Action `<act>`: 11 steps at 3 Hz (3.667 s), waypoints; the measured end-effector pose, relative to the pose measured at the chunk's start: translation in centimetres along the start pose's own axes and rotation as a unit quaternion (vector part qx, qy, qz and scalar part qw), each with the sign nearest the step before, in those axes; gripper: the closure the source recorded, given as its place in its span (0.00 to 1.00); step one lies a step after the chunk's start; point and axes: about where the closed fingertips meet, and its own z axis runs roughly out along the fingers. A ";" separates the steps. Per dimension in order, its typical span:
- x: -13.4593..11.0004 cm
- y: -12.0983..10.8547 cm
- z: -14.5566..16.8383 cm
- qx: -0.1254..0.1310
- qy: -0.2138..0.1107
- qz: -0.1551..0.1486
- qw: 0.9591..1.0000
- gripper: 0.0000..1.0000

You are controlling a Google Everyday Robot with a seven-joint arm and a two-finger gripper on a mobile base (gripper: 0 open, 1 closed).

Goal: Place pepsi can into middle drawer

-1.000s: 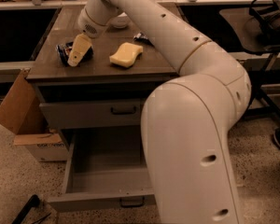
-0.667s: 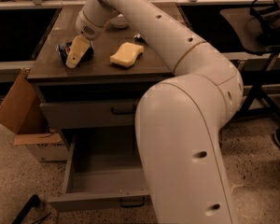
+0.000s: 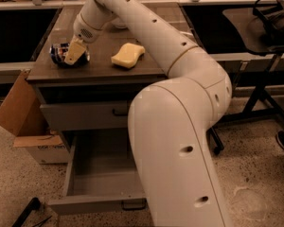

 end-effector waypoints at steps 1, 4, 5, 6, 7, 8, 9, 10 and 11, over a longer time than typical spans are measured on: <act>-0.5 0.1 0.7 -0.009 -0.006 -0.003 1.000 0.63; -1.7 0.9 -4.6 0.035 -0.034 -0.007 0.999 1.00; -1.6 3.3 -6.9 0.049 -0.050 0.003 0.998 1.00; -0.9 6.5 -7.2 0.045 -0.070 0.013 0.996 1.00; -0.9 6.5 -7.2 0.045 -0.070 0.013 0.996 1.00; -0.3 8.5 -7.1 0.043 -0.061 0.014 0.997 1.00; 0.7 12.0 -7.0 0.043 -0.047 0.023 0.998 1.00; 1.8 16.0 -5.7 0.033 -0.042 0.034 0.998 1.00; 4.7 19.9 -1.9 0.019 -0.044 0.062 0.997 1.00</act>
Offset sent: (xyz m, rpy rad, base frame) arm 0.0002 0.0077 0.0170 0.0285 -0.0168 0.0272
